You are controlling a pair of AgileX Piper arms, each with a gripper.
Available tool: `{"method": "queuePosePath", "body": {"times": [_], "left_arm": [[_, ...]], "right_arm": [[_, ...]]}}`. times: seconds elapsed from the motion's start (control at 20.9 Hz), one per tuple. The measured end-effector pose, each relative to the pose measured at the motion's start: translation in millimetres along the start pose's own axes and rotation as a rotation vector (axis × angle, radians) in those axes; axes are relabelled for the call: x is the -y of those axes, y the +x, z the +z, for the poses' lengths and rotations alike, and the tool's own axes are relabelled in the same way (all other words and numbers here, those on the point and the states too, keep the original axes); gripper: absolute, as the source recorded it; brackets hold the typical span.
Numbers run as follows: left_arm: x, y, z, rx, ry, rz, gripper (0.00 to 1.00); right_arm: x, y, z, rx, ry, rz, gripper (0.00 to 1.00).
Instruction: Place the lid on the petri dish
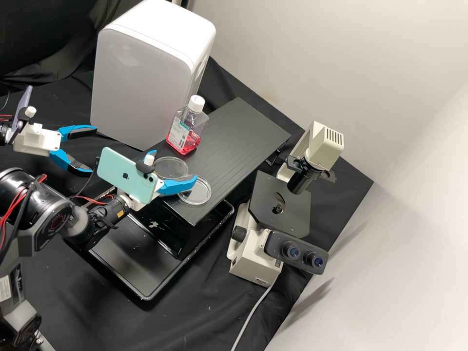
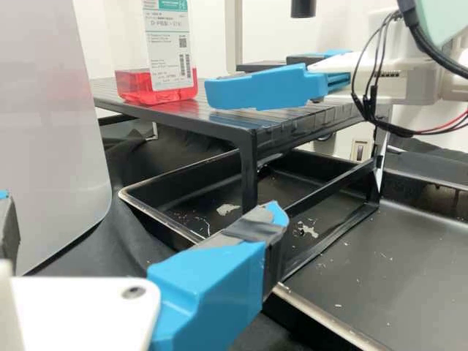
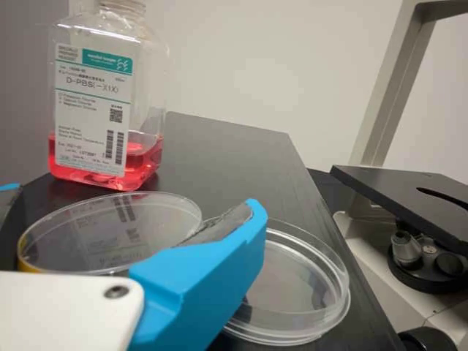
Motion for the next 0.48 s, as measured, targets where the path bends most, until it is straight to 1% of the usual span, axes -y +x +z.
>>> {"method": "queuePosePath", "body": {"times": [0.48], "left_arm": [[0.0,0.0,0.0,0.0,0.0,0.0,1.0]], "right_arm": [[-0.5,0.0,0.7,0.008,0.004,0.005,0.0]]}}
